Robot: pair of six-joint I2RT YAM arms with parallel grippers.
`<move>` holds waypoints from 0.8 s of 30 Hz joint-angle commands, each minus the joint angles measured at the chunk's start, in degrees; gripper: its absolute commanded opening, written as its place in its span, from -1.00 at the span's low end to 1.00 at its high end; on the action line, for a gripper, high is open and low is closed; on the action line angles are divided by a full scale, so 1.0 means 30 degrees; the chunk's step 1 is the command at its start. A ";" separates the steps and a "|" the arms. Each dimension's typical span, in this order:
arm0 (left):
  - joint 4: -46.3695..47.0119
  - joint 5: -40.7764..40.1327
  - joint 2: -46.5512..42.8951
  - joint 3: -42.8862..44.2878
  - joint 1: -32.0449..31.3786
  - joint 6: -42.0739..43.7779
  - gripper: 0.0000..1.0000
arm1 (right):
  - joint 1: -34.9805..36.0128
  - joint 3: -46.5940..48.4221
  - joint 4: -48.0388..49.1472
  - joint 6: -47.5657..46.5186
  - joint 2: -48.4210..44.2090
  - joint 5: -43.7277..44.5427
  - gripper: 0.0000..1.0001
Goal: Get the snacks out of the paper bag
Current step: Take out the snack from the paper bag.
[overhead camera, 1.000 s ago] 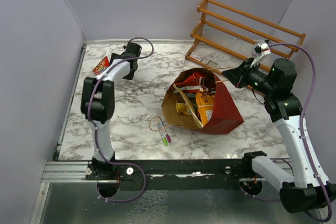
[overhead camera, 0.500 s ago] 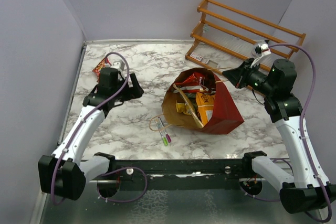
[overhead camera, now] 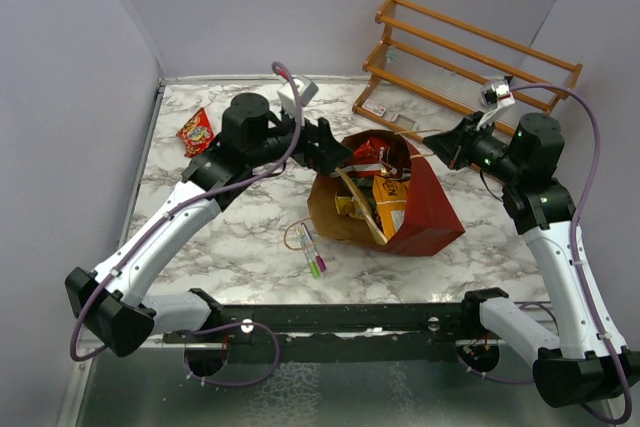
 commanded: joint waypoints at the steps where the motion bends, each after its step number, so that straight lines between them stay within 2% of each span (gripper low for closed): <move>1: -0.1723 0.1032 0.1611 0.1412 -0.1376 0.7488 0.75 | 0.0094 0.0213 0.0342 -0.0152 -0.0082 0.0052 -0.98; 4: -0.2279 0.0941 0.2764 0.2245 -0.1598 1.0897 0.77 | 0.0082 0.0303 0.0256 -0.0160 -0.0017 -0.0098 -0.98; 8: -0.3171 0.0801 0.4499 0.3777 -0.1909 1.3599 0.76 | 0.0085 0.0338 0.0148 -0.0250 -0.0069 0.0097 -0.98; 14: -0.2970 0.0567 0.6135 0.4786 -0.2241 1.5088 0.71 | 0.0095 0.0471 0.0029 -0.0304 -0.0016 0.0108 -0.98; 18: -0.2665 0.1109 0.6684 0.5049 -0.2325 1.5520 0.56 | 0.0096 0.0406 0.0131 -0.0235 0.0088 -0.0004 -0.98; 21: -0.2479 0.1863 0.6825 0.4910 -0.2375 1.5857 0.34 | 0.0076 0.0491 0.0133 -0.0227 0.0083 0.0012 -0.97; 24: -0.1655 0.1814 0.6667 0.4239 -0.2376 1.6334 0.34 | 0.0080 0.0573 0.0087 -0.0203 0.0041 -0.0022 -0.98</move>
